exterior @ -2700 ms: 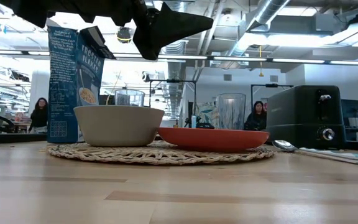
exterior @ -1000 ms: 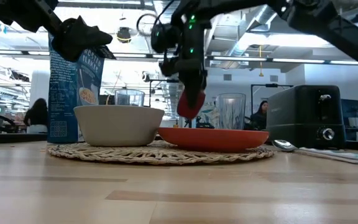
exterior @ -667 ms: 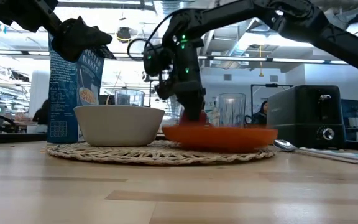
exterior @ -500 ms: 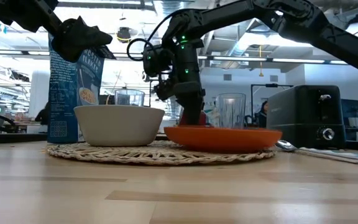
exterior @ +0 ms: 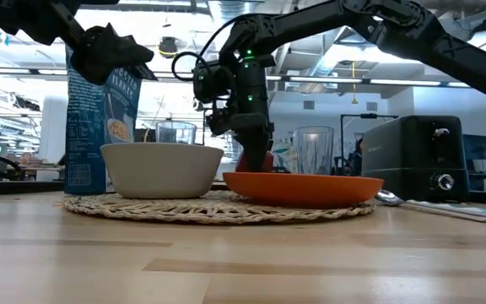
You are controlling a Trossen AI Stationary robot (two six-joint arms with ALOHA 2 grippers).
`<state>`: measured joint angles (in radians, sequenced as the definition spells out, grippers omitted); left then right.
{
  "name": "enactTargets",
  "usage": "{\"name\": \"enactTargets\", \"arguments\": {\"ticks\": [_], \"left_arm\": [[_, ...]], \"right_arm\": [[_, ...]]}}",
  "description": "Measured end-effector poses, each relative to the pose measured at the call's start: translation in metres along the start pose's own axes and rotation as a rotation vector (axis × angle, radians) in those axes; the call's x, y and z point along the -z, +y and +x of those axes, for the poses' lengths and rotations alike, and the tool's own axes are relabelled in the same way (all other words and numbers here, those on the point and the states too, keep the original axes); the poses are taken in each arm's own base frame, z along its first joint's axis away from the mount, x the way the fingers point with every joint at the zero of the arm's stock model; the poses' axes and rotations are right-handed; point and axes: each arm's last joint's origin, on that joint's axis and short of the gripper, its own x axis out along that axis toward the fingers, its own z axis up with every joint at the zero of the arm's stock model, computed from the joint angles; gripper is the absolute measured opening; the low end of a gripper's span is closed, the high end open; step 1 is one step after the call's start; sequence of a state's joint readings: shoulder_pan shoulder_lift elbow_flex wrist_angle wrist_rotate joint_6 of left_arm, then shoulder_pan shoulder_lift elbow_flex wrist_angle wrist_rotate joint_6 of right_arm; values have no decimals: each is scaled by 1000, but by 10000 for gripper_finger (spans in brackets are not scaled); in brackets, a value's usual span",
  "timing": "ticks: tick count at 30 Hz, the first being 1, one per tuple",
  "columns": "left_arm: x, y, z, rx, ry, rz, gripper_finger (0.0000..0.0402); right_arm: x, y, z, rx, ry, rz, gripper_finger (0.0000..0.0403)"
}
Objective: Arrange a breakfast setting
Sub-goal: Put the red apple on the top of the brown table mat
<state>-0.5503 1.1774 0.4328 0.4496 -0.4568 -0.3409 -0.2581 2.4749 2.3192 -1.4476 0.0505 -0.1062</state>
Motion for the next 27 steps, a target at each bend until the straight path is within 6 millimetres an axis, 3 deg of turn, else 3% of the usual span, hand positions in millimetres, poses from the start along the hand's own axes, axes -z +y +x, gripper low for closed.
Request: {"name": "enactTargets", "arguments": {"ticks": [27], "left_arm": [[1, 0, 0, -7, 11, -5, 348]], "right_arm": [[-7, -2, 0, -20, -73, 11, 339]]}}
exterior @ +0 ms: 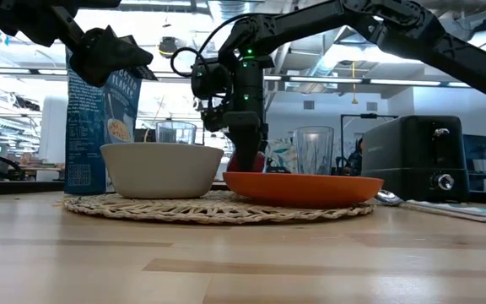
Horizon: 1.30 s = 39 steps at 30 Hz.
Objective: Arrange a breakfast setting
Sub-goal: Put the red apple on the top of the brown table mat, then return to Home Position
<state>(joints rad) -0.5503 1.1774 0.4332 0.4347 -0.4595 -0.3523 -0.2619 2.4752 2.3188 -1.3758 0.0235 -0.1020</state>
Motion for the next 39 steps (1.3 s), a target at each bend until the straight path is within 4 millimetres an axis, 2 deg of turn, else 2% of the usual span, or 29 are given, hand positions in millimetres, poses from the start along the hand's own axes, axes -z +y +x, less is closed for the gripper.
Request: {"name": "enactTargets", "arguments": {"ticks": [9, 19, 28, 39], "left_arm": [[0, 0, 0, 0, 0, -2, 348], [0, 0, 0, 0, 0, -4, 348], [0, 0, 0, -2, 0, 1, 348], [0, 1, 0, -43, -15, 10, 348]], "right_arm": [[-3, -1, 0, -28, -31, -3, 387], [0, 0, -4, -24, -15, -11, 393], [12, 3, -49, -16, -90, -23, 393], [40, 8, -117, -6, -196, -21, 393]]}}
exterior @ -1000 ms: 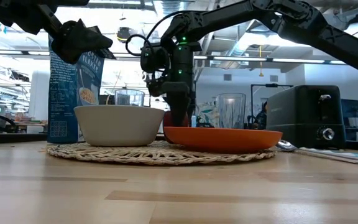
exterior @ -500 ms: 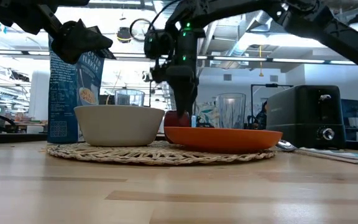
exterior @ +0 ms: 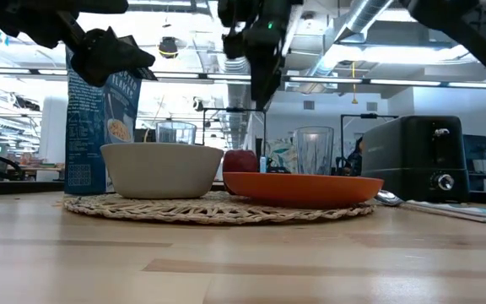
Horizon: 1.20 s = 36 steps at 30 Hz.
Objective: Arrange a breakfast setting
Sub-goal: Return to Home Position
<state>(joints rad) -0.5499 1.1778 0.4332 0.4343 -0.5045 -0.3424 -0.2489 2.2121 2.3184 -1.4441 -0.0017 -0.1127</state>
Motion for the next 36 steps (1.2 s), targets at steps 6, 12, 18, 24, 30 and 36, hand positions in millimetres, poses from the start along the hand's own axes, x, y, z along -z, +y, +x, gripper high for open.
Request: {"name": "enactTargets", "arguments": {"ticks": [6, 12, 18, 24, 30, 36], "left_arm": [[0, 0, 0, -1, 5, -20, 348], [0, 0, 0, -10, 1, -16, 348], [0, 1, 0, -45, -13, -7, 348], [-3, 9, 3, -109, -30, -1, 348], [-12, 35, 13, -123, -22, -37, 348], [-25, 59, 16, -69, -34, -56, 347]], "right_arm": [[11, 7, -29, 0, -29, 3, 393], [19, 20, -47, -3, -78, -24, 393], [53, 34, -47, -9, -159, -30, 393], [116, 42, -46, -12, -376, -7, 393], [171, 43, -38, -36, -594, 98, 393], [204, 51, -29, -98, -733, 149, 392]]}}
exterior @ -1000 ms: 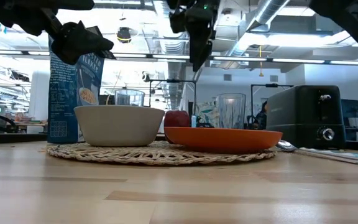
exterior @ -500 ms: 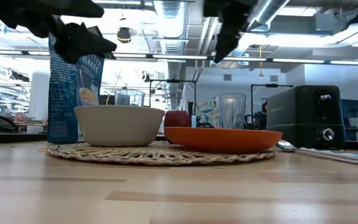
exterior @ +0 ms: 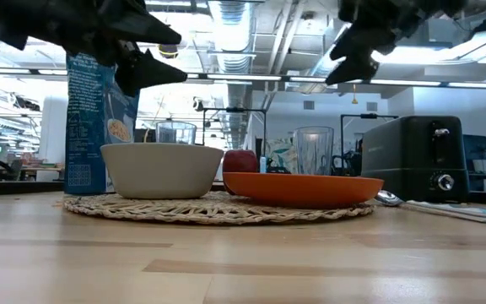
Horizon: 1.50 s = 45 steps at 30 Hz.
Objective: Arrange a breakfast setting
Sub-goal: Return to Home Position
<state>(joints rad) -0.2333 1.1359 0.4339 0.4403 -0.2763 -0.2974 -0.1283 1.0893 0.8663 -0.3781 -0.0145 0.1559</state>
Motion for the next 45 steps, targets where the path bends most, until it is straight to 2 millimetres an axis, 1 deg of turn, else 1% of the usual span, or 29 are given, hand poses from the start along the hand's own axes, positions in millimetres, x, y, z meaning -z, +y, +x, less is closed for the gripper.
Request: {"name": "enactTargets", "arguments": {"ticks": [3, 6, 10, 14, 16, 17, 18, 22, 24, 27, 30, 33, 38, 41, 45], "left_arm": [[-8, 6, -5, 2, -22, 21, 330], [-14, 12, -14, -18, -33, 66, 288], [-18, 20, -26, -76, -13, 102, 196], [-20, 25, -37, -122, 4, 137, 87], [-18, 28, -42, -120, -20, 144, 38], [-15, 30, -45, -121, -35, 140, 20], [-11, 33, -49, -124, -40, 135, 10], [6, 45, -62, -133, -77, 98, 12], [13, 50, -68, -117, -106, 86, 12], [22, 55, -78, -80, -152, 67, 7], [29, 58, -86, -59, -202, 51, 1], [37, 60, -92, -49, -244, 46, 2], [45, 63, -99, -33, -302, 28, 0], [47, 64, -104, -20, -316, 19, 0], [47, 64, -111, -8, -345, 11, 0]], "right_arm": [[12, 2, -8, -28, -38, -4, 378], [23, 1, -18, -41, -91, 0, 342], [41, -5, -33, -36, -144, 18, 272], [58, -9, -47, -39, -221, 30, 193], [66, -12, -53, -38, -254, 33, 150], [71, -13, -56, -38, -266, 34, 128], [74, -14, -59, -39, -282, 34, 106], [88, -17, -68, -40, -335, 35, 34], [94, -18, -73, -43, -368, 36, 18], [103, -19, -79, -52, -421, 37, 23], [112, -20, -84, -65, -466, 59, 50], [121, -21, -86, -74, -507, 65, 60], [135, -23, -87, -81, -561, 70, 45], [141, -23, -87, -102, -592, 69, 32], [143, -21, -84, -113, -592, 64, 25]]}}
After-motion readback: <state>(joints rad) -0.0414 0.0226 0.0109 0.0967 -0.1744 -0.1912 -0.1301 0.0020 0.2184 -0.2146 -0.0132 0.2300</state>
